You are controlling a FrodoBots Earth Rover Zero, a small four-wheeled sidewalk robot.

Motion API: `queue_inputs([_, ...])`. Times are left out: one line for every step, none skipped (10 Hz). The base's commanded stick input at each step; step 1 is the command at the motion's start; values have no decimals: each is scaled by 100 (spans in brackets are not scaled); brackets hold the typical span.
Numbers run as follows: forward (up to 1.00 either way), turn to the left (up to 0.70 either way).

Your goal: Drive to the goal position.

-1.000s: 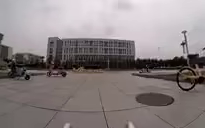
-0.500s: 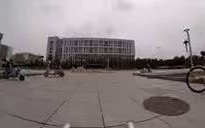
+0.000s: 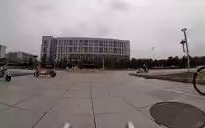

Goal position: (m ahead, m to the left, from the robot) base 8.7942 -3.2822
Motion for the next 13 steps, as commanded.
queue_inputs([85,0])
queue_inputs([85,0])
queue_inputs([85,0])
queue_inputs([85,0])
queue_inputs([85,0])
queue_inputs([85,0])
queue_inputs([85,0])
queue_inputs([85,0])
queue_inputs([85,0])
queue_inputs([85,0])
queue_inputs([85,0])
queue_inputs([85,0])
queue_inputs([85,0])
